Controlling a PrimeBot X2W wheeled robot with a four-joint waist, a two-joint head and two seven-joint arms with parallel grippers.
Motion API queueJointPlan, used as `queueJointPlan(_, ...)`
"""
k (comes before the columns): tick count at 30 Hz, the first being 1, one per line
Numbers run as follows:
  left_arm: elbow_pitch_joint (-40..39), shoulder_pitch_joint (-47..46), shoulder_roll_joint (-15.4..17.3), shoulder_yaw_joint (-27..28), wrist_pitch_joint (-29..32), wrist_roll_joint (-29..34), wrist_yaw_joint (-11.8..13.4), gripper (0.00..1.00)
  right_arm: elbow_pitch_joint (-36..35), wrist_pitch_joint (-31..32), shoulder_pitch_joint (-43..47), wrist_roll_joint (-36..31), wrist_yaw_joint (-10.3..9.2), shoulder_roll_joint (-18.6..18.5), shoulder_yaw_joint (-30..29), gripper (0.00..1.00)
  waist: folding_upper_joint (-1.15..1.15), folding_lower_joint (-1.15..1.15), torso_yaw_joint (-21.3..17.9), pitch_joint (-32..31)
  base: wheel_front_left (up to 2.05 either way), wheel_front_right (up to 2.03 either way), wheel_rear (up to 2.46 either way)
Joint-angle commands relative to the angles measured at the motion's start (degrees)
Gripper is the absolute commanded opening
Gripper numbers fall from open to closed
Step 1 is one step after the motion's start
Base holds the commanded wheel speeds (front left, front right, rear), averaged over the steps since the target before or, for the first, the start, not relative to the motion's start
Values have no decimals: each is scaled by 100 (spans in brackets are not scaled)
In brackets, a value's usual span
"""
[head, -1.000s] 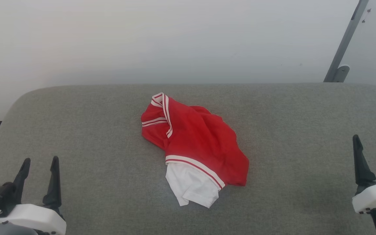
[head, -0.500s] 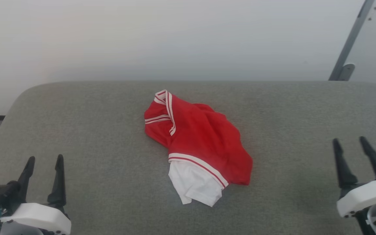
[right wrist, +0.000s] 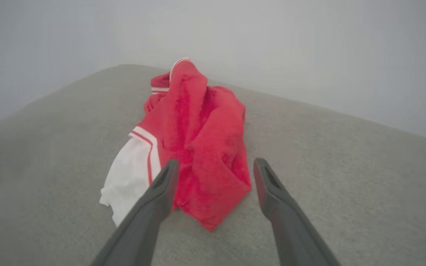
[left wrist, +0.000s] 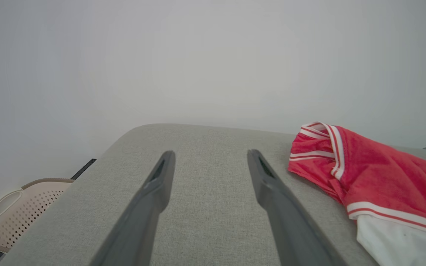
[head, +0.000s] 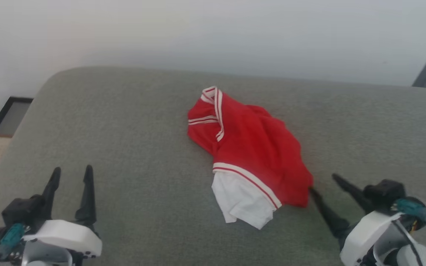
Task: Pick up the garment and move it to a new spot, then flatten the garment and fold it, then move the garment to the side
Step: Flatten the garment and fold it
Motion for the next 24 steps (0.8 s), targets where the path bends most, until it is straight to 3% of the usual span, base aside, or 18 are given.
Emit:
queueJointPlan(1, 37, -138, -41, -60, -4, 72, -9, 100, -22, 149, -113, 154, 0, -156, 210, 100, 0, 0, 177, 157, 0, 0, 0)
queueJointPlan(10, 232, -476, -336, -351, -47, 142, -96, 100, 317, 793, -485, 304, -1, -713, 612, 100, 0, 0, 598, 532, 0, 0, 0)
queueJointPlan(20, 420, -799, -576, -515, -157, 174, -170, 100, 847, 1260, -936, 462, -1, -973, 933, 100, 0, 0, 944, 940, 0, 0, 0)
queueJointPlan(21, 441, -824, -596, -522, -161, 174, -179, 100, 925, 1297, -986, 433, -1, -1003, 980, 87, 0, 0, 963, 960, 0, 0, 0)
queueJointPlan(22, 460, -848, -610, -523, -179, 172, -184, 100, 985, 1304, -1041, 406, -1, -1022, 1042, 30, 0, 0, 974, 976, 0, 0, 0)
queueJointPlan(23, 477, -864, -623, -520, -195, 174, -191, 100, 1045, 1259, -1078, 421, -1, -1002, 1058, 0, 0, 0, 979, 986, 0, 0, 0)
queueJointPlan(24, 491, -872, -634, -511, -210, 171, -195, 100, 1104, 1228, -1122, 420, -1, -1005, 1074, 0, 0, 0, 984, 995, 0, 0, 0)
